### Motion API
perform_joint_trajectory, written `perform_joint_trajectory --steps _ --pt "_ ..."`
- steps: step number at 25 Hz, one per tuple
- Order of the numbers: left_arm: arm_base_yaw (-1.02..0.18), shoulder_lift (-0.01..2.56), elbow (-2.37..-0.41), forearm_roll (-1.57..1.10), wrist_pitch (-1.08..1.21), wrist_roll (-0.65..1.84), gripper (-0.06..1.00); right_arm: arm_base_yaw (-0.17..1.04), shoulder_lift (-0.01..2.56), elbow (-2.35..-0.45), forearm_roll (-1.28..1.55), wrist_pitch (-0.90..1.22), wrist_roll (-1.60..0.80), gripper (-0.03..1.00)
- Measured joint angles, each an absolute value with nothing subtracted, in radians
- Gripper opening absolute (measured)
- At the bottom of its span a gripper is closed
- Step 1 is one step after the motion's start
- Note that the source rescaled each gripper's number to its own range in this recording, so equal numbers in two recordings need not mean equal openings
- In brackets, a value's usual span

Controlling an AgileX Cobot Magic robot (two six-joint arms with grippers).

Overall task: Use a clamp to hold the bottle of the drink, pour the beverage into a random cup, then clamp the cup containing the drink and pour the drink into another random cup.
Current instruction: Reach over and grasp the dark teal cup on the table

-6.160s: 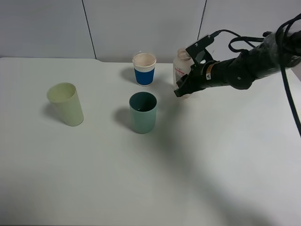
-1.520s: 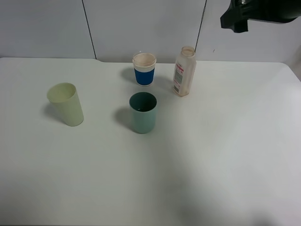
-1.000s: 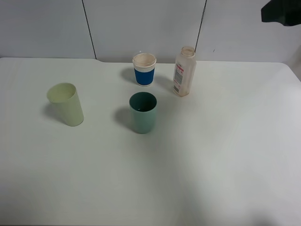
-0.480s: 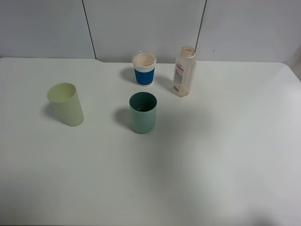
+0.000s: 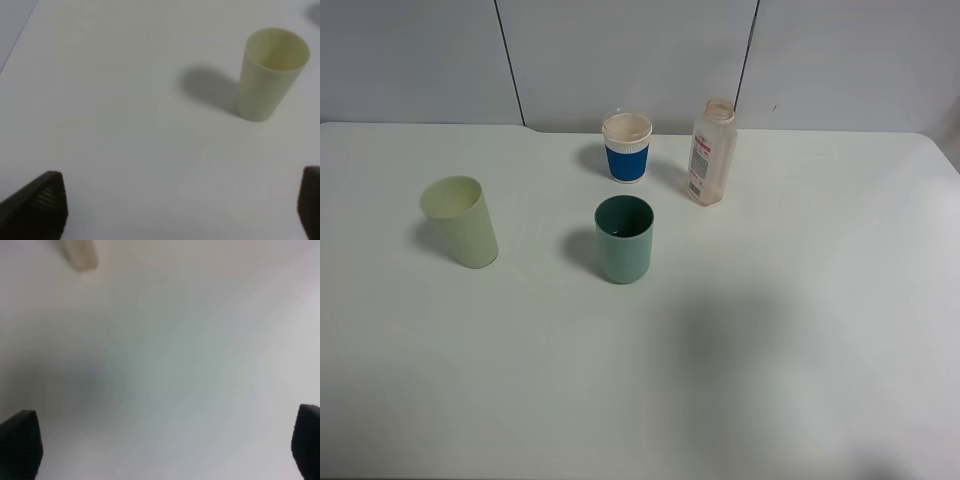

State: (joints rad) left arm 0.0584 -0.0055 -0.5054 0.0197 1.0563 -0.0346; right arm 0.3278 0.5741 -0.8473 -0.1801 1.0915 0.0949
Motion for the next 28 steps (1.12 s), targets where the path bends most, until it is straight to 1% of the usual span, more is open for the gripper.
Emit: perform_joint_trajectory --steps 4,7,12,20,28 --pt "0.058 -0.005 -0.505 0.020 1.056 -0.035 0.76 0.328 0.447 -0.712 -0.132 1.096 0.092 1.00" --pt "0.058 -0.005 -0.505 0.020 1.056 -0.035 0.76 0.328 0.350 -0.656 -0.120 1.102 0.092 1.00" --pt "0.058 -0.005 -0.505 0.020 1.056 -0.035 0.76 0.328 0.279 -0.636 -0.110 1.144 0.092 1.00" --pt "0.058 -0.005 -0.505 0.020 1.056 -0.035 0.76 0.328 0.232 -0.633 -0.084 1.155 0.092 1.00" --pt "0.058 -0.005 -0.505 0.020 1.056 -0.035 0.76 0.328 0.141 -0.556 -0.069 1.140 0.093 1.00"
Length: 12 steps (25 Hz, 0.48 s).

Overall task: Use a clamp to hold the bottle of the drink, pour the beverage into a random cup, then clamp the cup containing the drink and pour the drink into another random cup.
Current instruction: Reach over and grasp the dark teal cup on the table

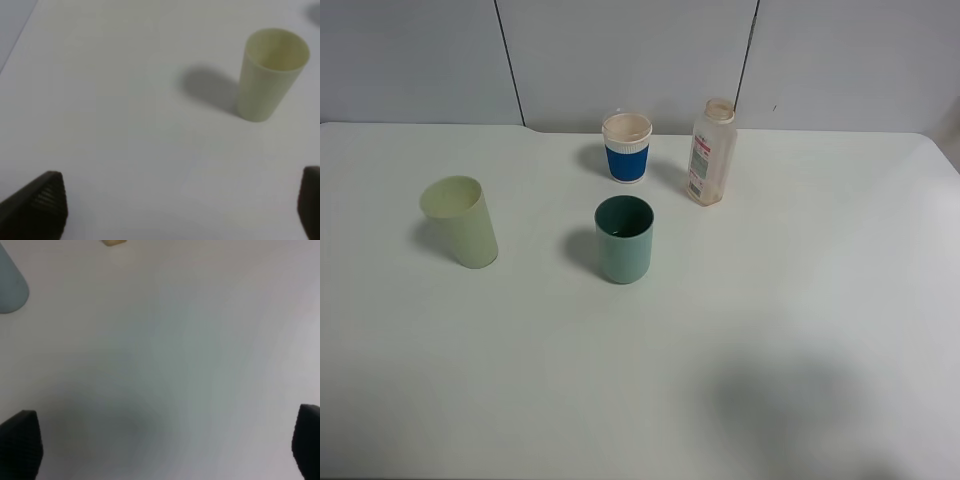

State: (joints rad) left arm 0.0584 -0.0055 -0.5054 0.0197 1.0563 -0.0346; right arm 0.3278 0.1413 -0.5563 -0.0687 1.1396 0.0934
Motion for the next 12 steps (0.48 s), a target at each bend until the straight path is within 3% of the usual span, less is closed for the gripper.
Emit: perform_joint_trajectory --steps 12 --pt "0.058 -0.005 -0.505 0.020 1.056 -0.035 0.76 0.328 -0.002 -0.501 -0.087 1.067 0.093 1.00"
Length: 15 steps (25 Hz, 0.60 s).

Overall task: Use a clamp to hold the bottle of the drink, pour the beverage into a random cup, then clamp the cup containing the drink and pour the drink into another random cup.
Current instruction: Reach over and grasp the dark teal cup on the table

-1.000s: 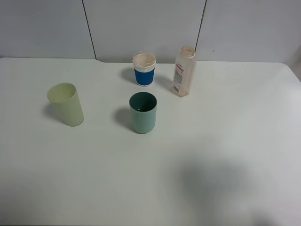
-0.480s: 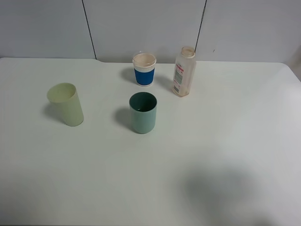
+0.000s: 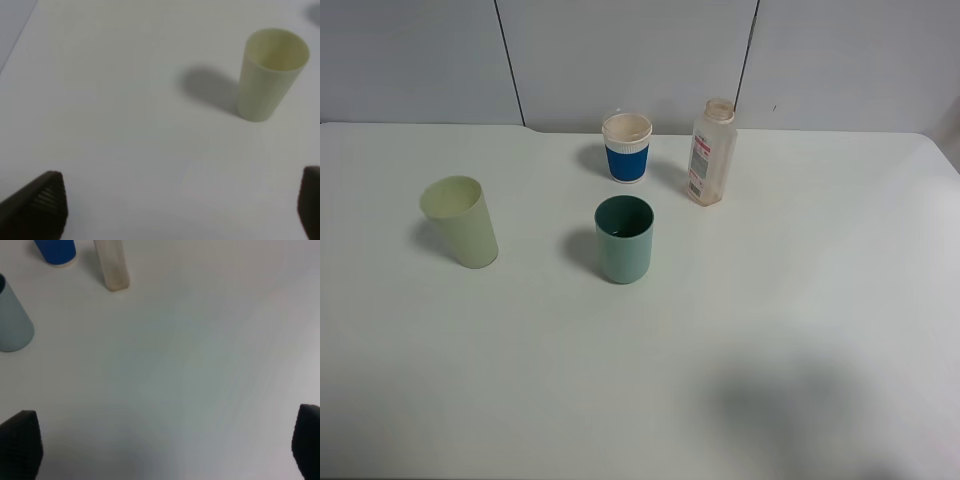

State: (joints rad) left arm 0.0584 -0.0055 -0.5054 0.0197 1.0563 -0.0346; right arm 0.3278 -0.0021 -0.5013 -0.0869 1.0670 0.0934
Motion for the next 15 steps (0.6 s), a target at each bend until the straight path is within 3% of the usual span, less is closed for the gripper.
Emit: perform_joint_trajectory --steps 15 --pt "0.058 -0.005 -0.505 0.020 1.056 -0.035 0.76 0.328 -0.002 -0.494 -0.088 1.064 0.093 1.00"
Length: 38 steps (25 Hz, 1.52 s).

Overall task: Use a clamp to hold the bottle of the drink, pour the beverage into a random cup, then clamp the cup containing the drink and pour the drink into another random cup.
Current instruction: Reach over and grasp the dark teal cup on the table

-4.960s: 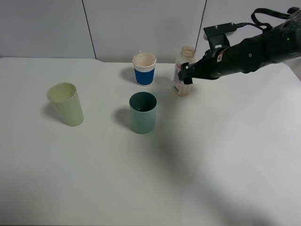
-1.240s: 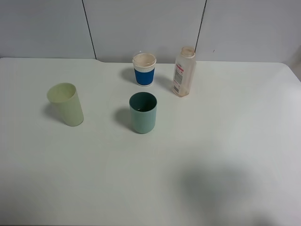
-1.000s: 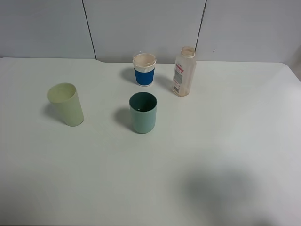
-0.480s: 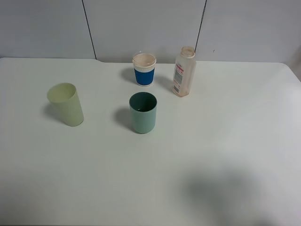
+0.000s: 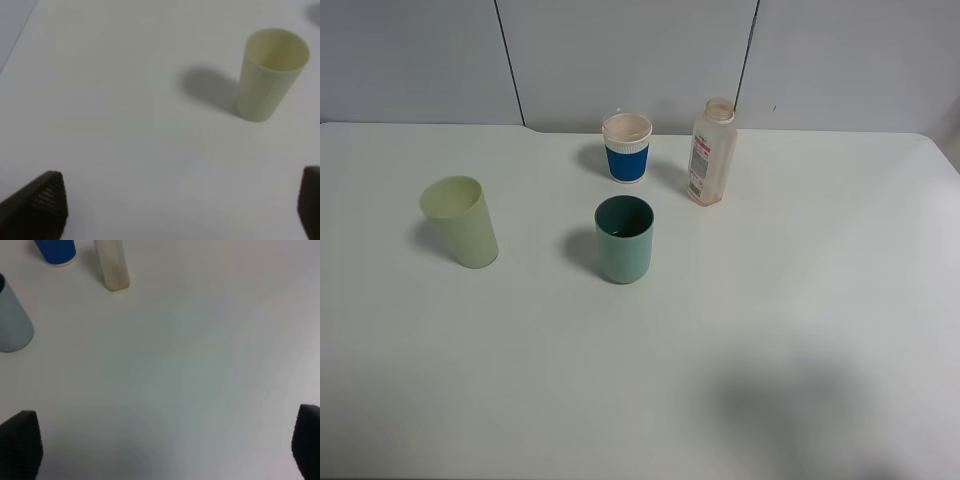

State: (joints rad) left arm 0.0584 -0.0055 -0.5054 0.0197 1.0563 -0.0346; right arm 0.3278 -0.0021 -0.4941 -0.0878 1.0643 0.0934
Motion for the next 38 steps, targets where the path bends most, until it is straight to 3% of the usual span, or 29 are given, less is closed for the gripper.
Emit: perform_joint_trajectory --steps 13,38 --pt "0.058 -0.005 -0.505 0.020 1.056 -0.035 0.76 0.290 -0.002 -0.494 -0.088 1.064 0.093 1.00" --pt "0.058 -0.005 -0.505 0.020 1.056 -0.035 0.76 -0.016 -0.002 -0.494 -0.085 1.064 0.085 1.00"
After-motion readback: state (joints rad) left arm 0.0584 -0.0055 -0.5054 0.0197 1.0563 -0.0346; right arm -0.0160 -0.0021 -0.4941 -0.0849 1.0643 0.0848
